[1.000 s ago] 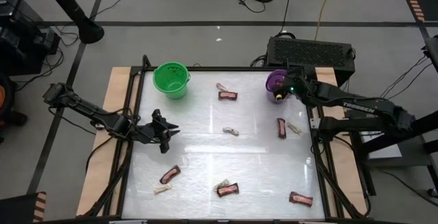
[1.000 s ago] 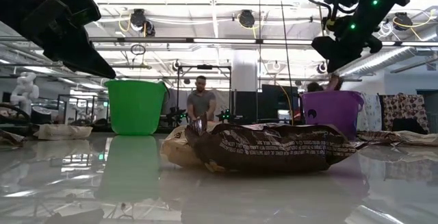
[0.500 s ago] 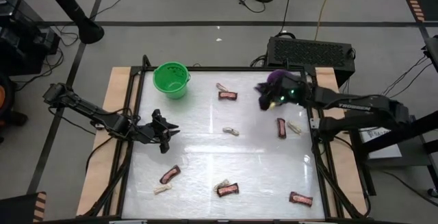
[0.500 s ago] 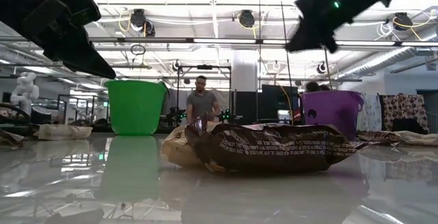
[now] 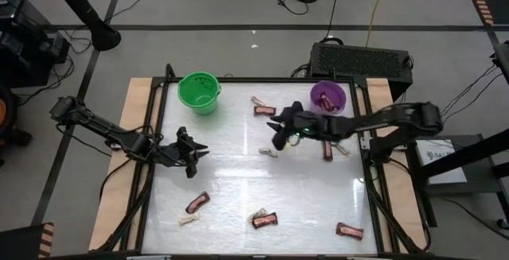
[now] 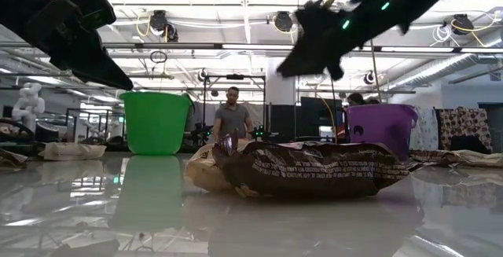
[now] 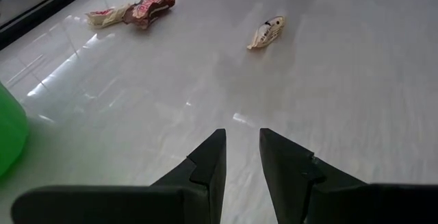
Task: Sort candy by brand, put in halloween buckets
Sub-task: Put the brown chocolate bar into the purple bucket
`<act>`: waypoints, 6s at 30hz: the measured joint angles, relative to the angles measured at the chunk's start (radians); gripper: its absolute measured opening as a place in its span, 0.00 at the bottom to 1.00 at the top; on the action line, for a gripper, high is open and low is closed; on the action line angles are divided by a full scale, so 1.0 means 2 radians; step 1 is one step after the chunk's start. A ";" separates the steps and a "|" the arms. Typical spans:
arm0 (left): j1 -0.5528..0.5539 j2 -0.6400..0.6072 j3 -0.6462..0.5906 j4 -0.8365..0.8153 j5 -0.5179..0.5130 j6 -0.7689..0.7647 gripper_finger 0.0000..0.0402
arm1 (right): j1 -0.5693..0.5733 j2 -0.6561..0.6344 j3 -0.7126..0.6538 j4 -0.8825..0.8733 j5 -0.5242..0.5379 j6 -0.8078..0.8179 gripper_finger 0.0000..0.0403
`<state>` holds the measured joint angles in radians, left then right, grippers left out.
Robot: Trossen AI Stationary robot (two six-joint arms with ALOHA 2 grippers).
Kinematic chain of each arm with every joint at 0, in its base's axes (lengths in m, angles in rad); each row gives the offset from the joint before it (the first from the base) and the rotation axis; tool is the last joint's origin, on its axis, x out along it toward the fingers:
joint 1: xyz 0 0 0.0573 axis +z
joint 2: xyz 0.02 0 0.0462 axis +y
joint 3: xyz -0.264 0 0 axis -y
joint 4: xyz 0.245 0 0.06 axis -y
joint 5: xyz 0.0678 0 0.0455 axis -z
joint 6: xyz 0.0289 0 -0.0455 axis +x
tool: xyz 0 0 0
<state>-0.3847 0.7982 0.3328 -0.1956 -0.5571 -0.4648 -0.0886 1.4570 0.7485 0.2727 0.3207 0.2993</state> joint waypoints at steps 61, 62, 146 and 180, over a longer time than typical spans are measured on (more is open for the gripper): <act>-0.001 0.001 0.001 -0.012 0.000 -0.013 0.24 | -0.150 0.239 0.332 -0.530 -0.142 -0.065 0.05; -0.001 0.001 0.001 -0.012 0.000 -0.013 0.24 | -0.148 0.234 0.345 -0.552 -0.136 -0.065 0.05; -0.001 0.102 0.000 0.090 -0.008 -0.038 0.24 | -0.019 0.023 0.047 -0.642 -0.084 0.260 0.56; -0.001 0.102 0.000 0.090 -0.010 -0.035 0.24 | -0.033 0.039 0.098 -0.540 -0.063 0.125 0.03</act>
<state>-0.3862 1.0014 0.3336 -0.0162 -0.5774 -0.5358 -0.1553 1.5352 0.9438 -0.8064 0.1954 0.5499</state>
